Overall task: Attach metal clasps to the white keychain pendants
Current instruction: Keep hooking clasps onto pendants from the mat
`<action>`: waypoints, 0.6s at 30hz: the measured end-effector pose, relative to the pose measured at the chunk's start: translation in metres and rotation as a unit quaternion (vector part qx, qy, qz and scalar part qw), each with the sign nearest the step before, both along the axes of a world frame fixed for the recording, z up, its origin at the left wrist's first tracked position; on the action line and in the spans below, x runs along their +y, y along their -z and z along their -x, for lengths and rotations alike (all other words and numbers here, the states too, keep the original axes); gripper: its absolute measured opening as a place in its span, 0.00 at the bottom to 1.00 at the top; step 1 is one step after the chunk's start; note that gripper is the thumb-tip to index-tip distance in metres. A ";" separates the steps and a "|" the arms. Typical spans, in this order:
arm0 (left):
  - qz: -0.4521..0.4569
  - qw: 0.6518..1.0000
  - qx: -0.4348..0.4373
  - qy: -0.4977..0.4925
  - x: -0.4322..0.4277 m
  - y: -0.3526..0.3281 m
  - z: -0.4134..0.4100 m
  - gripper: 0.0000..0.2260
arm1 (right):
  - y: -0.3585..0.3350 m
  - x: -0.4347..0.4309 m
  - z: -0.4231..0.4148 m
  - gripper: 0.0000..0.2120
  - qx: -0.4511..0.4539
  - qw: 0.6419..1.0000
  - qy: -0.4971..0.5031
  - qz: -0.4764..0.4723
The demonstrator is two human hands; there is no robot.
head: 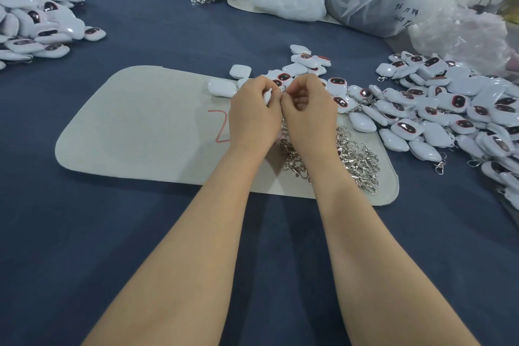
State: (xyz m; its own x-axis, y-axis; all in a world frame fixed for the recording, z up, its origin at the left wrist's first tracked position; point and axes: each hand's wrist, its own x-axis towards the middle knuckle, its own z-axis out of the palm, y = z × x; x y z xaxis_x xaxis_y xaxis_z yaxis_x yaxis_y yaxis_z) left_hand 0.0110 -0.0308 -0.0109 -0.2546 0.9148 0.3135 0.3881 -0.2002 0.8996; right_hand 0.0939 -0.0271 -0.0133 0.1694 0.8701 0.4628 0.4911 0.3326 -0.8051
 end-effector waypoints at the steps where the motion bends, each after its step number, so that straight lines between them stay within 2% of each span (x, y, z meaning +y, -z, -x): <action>1: 0.003 1.000 0.000 0.002 0.000 0.000 0.000 0.05 | 0.000 0.000 0.000 0.07 -0.009 1.000 -0.002 -0.005; 7: 0.015 1.000 -0.005 0.015 0.002 0.001 0.001 0.05 | 0.002 -0.001 -0.004 0.07 -0.028 0.999 0.002 -0.019; 12: 0.019 1.000 0.002 0.022 0.004 0.002 -0.002 0.06 | 0.003 0.001 -0.008 0.07 -0.004 0.999 0.039 -0.009; 18: 0.050 0.992 -0.109 0.034 0.004 -0.005 0.000 0.07 | 0.003 0.002 -0.010 0.06 0.014 0.998 0.057 -0.005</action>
